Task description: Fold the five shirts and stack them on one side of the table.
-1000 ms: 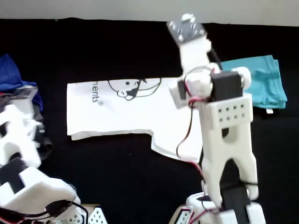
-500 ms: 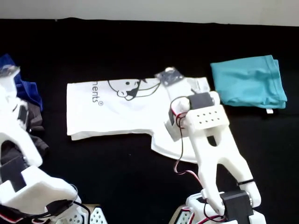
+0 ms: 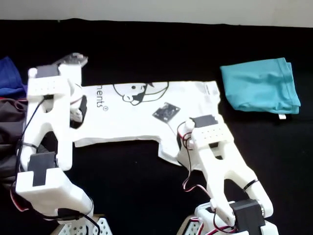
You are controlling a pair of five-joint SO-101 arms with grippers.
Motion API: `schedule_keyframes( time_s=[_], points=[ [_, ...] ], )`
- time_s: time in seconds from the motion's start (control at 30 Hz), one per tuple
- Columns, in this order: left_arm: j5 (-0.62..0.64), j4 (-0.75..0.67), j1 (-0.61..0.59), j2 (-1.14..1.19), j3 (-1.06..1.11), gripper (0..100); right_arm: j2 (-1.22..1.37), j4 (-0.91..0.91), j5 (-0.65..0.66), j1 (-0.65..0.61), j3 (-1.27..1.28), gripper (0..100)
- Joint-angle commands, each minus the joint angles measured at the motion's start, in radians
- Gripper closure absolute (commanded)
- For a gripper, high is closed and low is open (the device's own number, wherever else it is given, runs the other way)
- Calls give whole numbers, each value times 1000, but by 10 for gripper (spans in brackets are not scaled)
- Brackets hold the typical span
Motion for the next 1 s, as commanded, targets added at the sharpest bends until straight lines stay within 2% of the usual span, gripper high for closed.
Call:
schedule_keyframes(
  time_s=[0.0,0.27,0.37,0.53,0.63,0.77,0.97],
  points=[
    [12,-144,18,12,101,992,-33,-15,26,-12,25,795],
    [12,-331,19,53,237,992,-19,-41,23,-58,56,771],
    [12,-373,19,74,266,992,47,-101,18,-91,88,771],
    [12,-399,16,96,278,991,205,-182,18,-61,65,774],
    [12,-404,19,104,277,991,280,-188,21,-53,27,836],
    [12,-404,19,105,278,991,338,-186,18,-33,-28,994],
    [12,-404,19,105,280,991,338,-116,21,51,-140,993]
  ],
)
